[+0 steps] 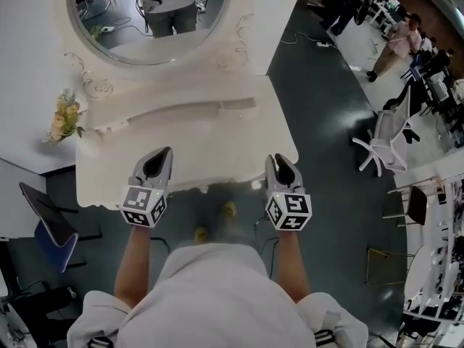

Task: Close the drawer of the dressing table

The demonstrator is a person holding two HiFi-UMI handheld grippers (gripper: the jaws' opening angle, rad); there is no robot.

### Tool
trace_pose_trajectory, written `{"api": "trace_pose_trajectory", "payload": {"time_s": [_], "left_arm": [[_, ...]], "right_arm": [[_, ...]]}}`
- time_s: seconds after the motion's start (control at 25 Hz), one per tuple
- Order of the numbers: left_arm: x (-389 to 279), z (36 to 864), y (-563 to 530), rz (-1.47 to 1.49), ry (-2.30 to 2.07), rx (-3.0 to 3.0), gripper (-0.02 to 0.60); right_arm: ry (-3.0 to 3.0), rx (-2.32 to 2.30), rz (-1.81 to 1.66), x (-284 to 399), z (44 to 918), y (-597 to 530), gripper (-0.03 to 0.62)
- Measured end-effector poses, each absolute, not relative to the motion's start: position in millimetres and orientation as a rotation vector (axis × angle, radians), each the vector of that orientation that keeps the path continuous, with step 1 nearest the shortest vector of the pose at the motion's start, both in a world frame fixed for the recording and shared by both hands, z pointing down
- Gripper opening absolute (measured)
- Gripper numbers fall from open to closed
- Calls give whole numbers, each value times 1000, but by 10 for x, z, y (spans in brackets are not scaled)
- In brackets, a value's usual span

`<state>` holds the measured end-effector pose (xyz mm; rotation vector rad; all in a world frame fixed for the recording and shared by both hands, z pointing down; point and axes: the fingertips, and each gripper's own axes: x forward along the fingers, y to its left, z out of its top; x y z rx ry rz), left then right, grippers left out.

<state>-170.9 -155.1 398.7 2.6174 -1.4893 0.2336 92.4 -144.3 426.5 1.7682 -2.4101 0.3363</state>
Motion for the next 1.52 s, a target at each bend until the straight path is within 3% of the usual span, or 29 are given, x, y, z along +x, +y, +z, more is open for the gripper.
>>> {"api": "trace_pose_trajectory", "payload": {"time_s": [0.64,1.52], "left_arm": [[-1555,4333,-2756,308,-1557,2506,-2],[-1458,5407,-3197,424,-1498,2330,-2]], "right_arm": [[-2444,1619,407,934,4671,-2818,63],[-2386,1452,572,785,5693,-3432,63]]}}
